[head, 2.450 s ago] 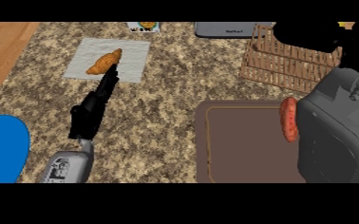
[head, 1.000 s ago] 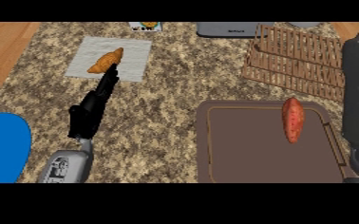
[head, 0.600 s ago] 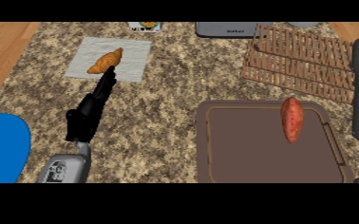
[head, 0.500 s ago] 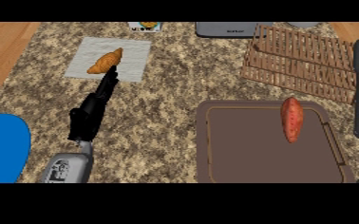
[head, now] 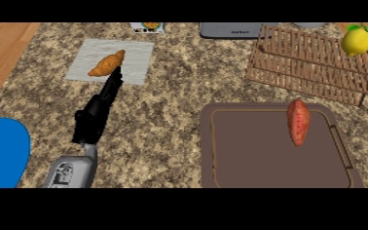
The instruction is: Pick the lemon from the tray and place it in the tiered shelf
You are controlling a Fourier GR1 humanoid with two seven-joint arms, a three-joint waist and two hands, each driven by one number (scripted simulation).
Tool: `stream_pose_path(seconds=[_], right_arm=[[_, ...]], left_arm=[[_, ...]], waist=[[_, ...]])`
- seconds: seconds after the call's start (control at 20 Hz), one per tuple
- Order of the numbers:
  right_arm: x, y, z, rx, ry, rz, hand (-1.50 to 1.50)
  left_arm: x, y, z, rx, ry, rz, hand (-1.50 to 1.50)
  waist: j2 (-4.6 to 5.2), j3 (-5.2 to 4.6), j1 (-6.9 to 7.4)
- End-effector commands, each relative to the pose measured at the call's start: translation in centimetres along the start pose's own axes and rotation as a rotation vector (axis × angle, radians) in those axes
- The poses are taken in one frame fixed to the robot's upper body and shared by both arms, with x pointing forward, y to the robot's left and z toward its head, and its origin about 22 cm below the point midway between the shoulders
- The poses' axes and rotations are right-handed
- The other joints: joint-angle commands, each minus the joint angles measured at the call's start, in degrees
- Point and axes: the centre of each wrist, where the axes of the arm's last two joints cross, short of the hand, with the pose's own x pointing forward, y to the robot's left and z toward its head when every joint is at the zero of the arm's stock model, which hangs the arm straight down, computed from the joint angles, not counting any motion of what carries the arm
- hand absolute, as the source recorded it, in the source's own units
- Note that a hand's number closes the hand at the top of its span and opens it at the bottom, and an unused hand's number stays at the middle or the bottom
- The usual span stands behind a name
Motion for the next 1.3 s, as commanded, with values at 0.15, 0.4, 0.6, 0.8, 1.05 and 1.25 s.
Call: stream_pose_path(seconds=[0.15, 0.4, 0.6, 0.8, 1.05, 1.25], right_arm=[[-1.4, -1.7, -0.7, -0.004, 0.043, -0.152, -1.5], [0.9, -3.0, -0.9, 0.064, 0.059, -0.238, -1.5], [1.5, -4.7, -1.1, 0.065, 0.054, -0.311, -1.5], [1.0, -6.7, -2.0, -0.013, 0.099, -0.415, -1.5], [1.6, -12.5, -5.2, -0.174, 0.185, -0.558, -1.5], [-0.8, -17.3, -5.3, -0.193, 0.295, -0.535, -1.5]], left_arm=[[0.2, -0.9, 0.6, -0.002, -0.016, 0.008, 0.0], [-1.3, 0.3, 1.0, 0.002, 0.003, -0.013, 0.0], [-1.0, 1.5, -0.4, 0.008, 0.011, 0.0, 0.0], [-0.4, 1.0, 0.8, 0.008, -0.007, 0.005, 0.0], [-0.2, 1.9, 0.4, 0.011, 0.032, -0.002, 0.0], [-0.3, 2.1, 1.3, 0.027, 0.012, 0.005, 0.0]], waist=[[-0.03, 0.03, 0.14], [-0.04, 0.0, 0.18], [-0.01, -0.01, -0.07], [-0.11, 0.02, 0.04], [-0.21, 0.0, -0.34], [-0.54, -0.02, -1.14]])
